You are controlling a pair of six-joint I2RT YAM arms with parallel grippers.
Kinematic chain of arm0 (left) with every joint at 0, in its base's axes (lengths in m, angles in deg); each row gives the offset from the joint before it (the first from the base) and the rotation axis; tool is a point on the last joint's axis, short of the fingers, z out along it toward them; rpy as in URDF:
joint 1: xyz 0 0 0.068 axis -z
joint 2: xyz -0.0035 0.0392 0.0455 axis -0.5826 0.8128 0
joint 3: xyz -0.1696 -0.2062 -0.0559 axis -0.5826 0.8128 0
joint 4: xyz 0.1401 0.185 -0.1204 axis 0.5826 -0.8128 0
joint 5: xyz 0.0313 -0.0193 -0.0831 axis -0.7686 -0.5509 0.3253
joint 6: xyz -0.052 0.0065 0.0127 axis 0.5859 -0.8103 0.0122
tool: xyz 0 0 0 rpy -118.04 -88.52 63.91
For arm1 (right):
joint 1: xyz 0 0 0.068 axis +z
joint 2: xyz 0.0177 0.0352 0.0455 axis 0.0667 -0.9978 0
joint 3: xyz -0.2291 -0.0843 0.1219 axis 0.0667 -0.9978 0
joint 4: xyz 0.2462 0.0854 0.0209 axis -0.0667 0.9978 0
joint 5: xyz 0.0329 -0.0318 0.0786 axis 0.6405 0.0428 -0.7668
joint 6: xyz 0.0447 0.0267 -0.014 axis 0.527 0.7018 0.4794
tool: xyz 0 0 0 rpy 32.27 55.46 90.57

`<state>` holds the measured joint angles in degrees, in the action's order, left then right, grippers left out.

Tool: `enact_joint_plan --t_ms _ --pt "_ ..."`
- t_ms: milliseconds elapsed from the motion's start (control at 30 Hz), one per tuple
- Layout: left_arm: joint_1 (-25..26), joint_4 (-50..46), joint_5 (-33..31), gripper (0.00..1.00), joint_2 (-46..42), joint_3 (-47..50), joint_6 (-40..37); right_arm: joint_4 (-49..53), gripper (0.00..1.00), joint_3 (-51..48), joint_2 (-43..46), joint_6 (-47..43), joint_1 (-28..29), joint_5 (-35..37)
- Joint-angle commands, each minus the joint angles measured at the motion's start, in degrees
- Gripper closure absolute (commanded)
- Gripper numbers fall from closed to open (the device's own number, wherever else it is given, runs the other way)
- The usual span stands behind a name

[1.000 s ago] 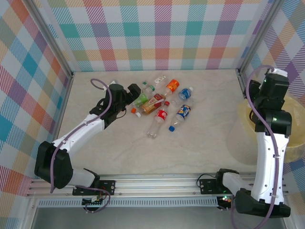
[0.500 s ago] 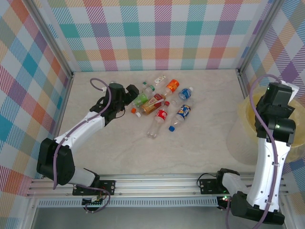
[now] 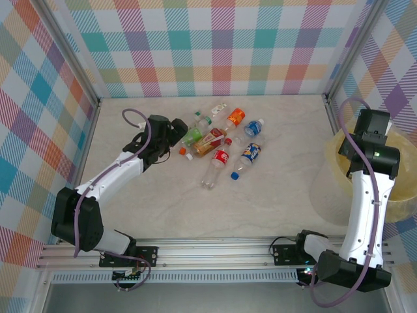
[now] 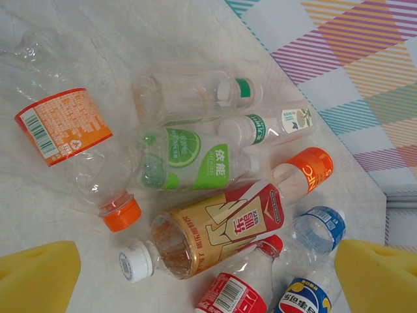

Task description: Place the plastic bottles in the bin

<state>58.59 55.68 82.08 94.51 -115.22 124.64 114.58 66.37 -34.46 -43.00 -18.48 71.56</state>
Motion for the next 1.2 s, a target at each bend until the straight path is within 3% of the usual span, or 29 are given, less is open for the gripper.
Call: enact_joint_plan --t_ms 0,467,633,800,900,1033,1167 --pt "-1.2 -1.8 -1.0 0.00 0.9 -1.5 1.1 0.3 0.28 1.4 0.8 1.5 -0.3 -0.3" --pt "-1.5 -3.2 -0.9 0.00 3.2 -1.8 2.8 -9.2 0.18 -1.7 7.4 5.6 -0.3 -6.4" --pt "-1.8 -3.2 -0.6 0.00 4.2 -1.3 4.4 -18.6 0.11 -7.1 12.5 8.6 -0.3 -18.8" --pt "-2.0 -3.0 -0.7 0.00 4.3 0.0 5.5 -27.9 0.00 -11.8 14.3 12.0 -0.2 -35.7" --pt "-2.2 -2.9 -0.8 0.00 4.1 0.8 6.0 -33.4 0.00 -14.1 14.5 14.4 0.5 -42.9" --pt "-2.4 -2.8 -1.1 0.00 4.0 1.6 6.5 -38.6 0.00 -15.7 14.3 15.5 3.6 -48.1" --pt "-2.6 -2.3 -0.6 0.00 4.6 1.8 6.8 -38.9 0.00 -15.4 12.7 13.6 9.3 -47.7"
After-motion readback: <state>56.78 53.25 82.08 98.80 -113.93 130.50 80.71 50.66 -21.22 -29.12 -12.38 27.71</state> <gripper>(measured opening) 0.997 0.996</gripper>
